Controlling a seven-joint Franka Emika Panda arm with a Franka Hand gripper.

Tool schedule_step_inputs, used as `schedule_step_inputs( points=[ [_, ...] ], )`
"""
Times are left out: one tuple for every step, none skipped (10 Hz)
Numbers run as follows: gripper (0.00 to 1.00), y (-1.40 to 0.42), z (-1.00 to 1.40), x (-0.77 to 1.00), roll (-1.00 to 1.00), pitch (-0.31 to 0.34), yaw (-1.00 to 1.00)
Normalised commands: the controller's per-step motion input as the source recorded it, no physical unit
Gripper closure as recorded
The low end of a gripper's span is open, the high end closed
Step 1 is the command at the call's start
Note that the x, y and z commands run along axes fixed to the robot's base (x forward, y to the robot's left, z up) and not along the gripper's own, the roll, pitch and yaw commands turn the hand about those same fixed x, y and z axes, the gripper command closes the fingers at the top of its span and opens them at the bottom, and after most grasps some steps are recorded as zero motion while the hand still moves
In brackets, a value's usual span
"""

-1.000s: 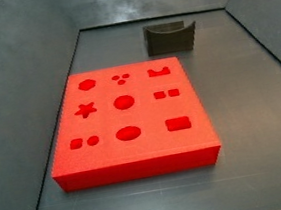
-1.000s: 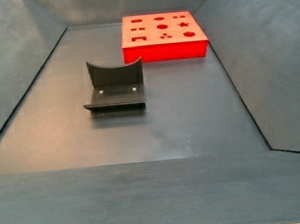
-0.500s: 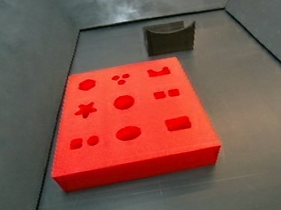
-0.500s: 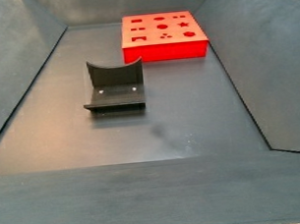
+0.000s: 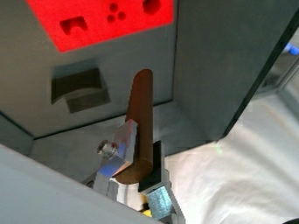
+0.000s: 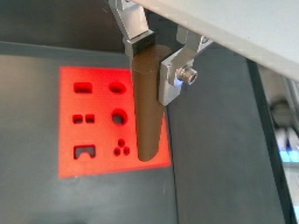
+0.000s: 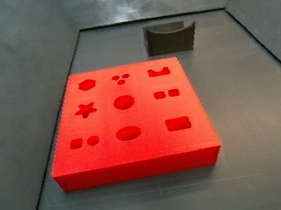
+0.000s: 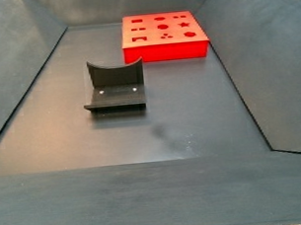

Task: Pick up the oval object. Move up. Place the oval object on the fixture. Regrasp the oval object. Move to above the board. Insert the oval object.
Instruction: Move to above the board.

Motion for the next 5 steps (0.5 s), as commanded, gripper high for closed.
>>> schedule_step_inputs(
  points=[
    [1.0,-0.09,-0.02,-0.06,-0.37,-0.214,1.0],
    [1.0,-0.03,-0.01,-0.05,-0.35,-0.256,1.0],
    [1.0,0.0,-0.01,-0.07,-0.33,-0.304,1.0],
    [1.0,0.01,-0.01,-0.07,-0.32,-0.332,1.0],
    [1.0,0.02,0.0,-0.08,-0.3,-0.386,1.0]
  ],
)
